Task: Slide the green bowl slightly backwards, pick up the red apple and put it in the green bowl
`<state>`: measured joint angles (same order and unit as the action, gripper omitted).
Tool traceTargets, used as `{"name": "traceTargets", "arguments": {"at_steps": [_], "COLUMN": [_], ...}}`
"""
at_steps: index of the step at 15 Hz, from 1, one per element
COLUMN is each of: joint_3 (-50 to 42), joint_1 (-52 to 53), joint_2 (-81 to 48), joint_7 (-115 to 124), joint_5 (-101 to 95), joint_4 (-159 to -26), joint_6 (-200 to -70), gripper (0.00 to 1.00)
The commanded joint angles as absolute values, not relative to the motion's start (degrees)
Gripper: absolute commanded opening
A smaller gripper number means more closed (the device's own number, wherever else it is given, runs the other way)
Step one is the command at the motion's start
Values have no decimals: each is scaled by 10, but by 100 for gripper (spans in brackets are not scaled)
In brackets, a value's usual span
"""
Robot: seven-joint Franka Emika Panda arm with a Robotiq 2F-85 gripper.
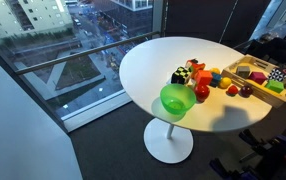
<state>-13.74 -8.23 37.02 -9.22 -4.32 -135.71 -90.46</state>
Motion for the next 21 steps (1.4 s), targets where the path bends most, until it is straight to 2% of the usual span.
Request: {"name": "traceTargets", "arguments": {"at_steps": [1, 12, 21], "joint_3": [-122, -43, 16], "joint_1": [-86, -81, -64], "joint_2": [380, 360, 292], "joint_7": [-79, 41, 172], "joint_5": [-43, -35, -15], "joint_4": [-1391, -1471, -1498], "joint_6": [-954, -1096, -1212], "gripper": [100, 100, 100]}}
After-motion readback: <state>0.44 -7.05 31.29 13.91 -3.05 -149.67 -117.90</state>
